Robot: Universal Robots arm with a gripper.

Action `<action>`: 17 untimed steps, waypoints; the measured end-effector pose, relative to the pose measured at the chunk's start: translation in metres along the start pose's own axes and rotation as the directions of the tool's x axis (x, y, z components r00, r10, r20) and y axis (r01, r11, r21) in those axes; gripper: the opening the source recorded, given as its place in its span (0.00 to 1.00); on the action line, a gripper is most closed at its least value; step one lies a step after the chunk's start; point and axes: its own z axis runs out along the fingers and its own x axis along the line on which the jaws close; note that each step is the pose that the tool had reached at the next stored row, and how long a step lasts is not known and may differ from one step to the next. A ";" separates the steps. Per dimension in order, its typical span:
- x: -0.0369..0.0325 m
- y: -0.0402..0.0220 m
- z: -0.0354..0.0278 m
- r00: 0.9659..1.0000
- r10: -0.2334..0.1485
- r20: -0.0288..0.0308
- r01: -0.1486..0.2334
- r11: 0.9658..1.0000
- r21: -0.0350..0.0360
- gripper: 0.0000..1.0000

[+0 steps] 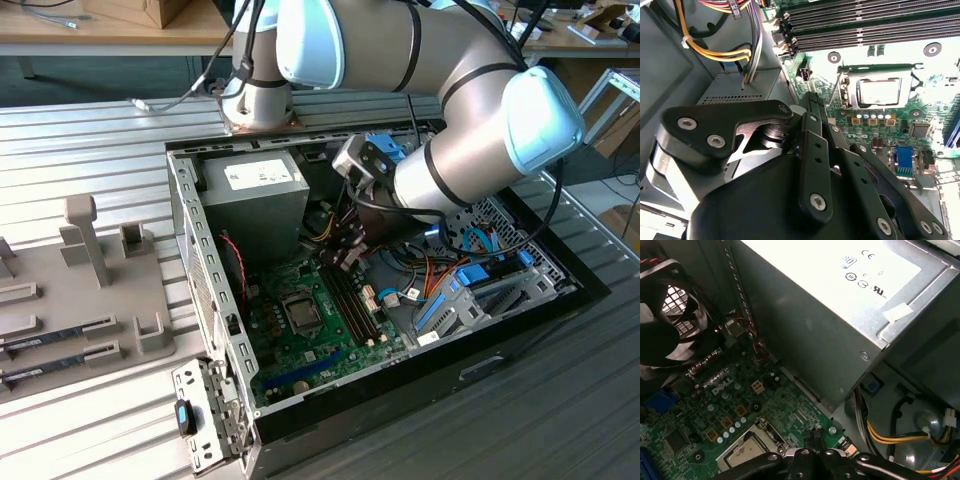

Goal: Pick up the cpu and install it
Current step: 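Install the first cpu locking lever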

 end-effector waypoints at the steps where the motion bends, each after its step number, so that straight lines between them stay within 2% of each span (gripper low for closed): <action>1: 0.0006 -0.0006 -0.0001 1.000 0.000 0.000 0.000 1.000 0.000 0.11; 9: 0.0048 -0.0045 -0.0015 1.000 0.000 0.000 0.000 1.000 0.000 0.11; 14: 0.0110 -0.0100 -0.0041 1.000 -0.001 0.000 0.001 1.000 0.000 0.11; 17: 0.0119 -0.0099 -0.0061 1.000 -0.003 -0.001 0.003 1.000 0.000 0.11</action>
